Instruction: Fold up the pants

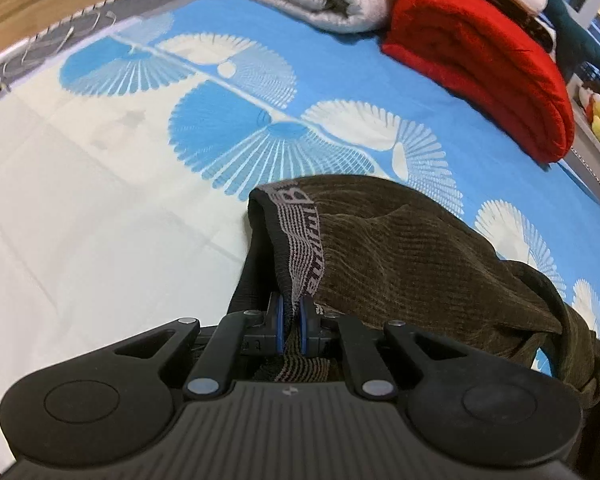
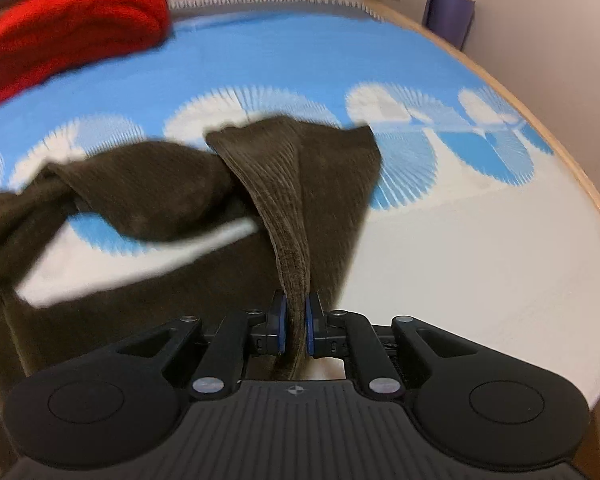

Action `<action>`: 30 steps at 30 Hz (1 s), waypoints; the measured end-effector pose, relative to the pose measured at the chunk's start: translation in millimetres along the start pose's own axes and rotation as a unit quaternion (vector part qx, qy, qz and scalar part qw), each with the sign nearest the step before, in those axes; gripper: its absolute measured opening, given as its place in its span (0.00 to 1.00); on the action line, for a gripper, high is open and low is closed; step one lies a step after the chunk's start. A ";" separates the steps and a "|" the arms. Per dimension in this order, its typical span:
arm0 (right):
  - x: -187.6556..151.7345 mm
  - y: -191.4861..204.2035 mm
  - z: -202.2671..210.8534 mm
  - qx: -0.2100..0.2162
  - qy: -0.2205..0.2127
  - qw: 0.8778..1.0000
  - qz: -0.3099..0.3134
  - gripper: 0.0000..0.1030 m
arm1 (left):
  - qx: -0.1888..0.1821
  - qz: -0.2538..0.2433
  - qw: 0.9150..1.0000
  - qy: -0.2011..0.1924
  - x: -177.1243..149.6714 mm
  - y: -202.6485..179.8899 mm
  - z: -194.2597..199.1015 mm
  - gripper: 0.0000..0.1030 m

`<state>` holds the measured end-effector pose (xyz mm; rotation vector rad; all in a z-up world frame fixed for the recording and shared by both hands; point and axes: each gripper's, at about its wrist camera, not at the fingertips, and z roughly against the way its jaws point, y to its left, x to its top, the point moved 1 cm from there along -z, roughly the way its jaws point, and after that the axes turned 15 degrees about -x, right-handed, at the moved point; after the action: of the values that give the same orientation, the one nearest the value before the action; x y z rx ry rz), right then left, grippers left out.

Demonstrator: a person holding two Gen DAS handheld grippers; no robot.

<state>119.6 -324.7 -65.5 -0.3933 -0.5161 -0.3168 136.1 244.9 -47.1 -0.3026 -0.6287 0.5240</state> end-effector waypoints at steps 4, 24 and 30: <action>-23.5 -15.6 -20.6 0.010 0.068 0.998 0.006 0.09 | 0.025 0.024 0.999 -0.011 3.0 5.0 8.8 0.18; 22.1 47.8 -43.8 -0.018 -0.172 0.975 0.139 0.14 | -0.006 -0.019 1.000 -0.007 -4.0 -24.5 5.8 0.37; 38.0 -34.5 -33.5 -0.037 -0.135 0.987 -0.076 0.05 | -0.007 -0.011 1.000 -0.014 -0.4 -21.6 17.9 0.37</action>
<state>151.4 -376.9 -62.3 -0.4722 -0.8032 -0.4348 132.6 228.8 -24.4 -0.3016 -0.6632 0.5027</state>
